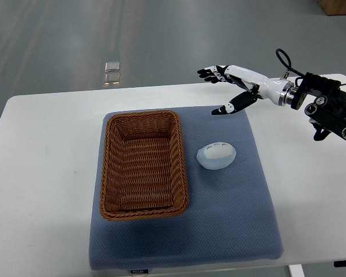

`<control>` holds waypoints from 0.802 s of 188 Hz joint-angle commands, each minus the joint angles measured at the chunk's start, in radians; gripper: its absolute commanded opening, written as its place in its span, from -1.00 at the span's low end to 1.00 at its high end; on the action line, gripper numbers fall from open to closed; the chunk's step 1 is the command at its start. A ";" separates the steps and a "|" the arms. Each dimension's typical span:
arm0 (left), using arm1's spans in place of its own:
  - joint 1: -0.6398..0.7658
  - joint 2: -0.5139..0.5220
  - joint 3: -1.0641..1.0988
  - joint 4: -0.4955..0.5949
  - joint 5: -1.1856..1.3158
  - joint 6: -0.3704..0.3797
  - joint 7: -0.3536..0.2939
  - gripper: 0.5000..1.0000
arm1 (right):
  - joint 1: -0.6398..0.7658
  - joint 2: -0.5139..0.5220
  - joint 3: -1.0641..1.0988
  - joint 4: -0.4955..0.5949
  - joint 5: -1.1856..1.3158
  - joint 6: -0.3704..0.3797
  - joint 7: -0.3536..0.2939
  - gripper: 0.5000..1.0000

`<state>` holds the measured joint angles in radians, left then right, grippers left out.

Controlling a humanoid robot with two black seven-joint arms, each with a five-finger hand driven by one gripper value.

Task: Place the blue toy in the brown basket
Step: 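Move the right hand over the pale blue plush toy, then close the right hand's fingers around the plush toy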

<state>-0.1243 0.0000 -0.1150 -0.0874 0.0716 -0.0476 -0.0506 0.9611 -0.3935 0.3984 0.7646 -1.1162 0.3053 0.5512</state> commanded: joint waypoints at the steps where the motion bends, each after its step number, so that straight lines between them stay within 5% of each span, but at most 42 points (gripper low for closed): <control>1: 0.000 0.000 0.000 0.000 0.000 0.002 0.000 1.00 | 0.033 -0.041 -0.091 0.065 -0.053 0.025 0.027 0.64; 70: -0.003 0.000 0.003 -0.002 -0.001 0.003 0.000 1.00 | 0.084 -0.065 -0.250 0.124 -0.214 0.075 0.038 0.64; 151: -0.001 0.000 0.000 0.000 -0.001 0.005 0.000 1.00 | 0.071 -0.051 -0.302 0.107 -0.277 0.015 0.021 0.38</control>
<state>-0.1269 0.0000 -0.1148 -0.0884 0.0706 -0.0444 -0.0506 1.0372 -0.4466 0.0979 0.8737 -1.3887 0.3304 0.5757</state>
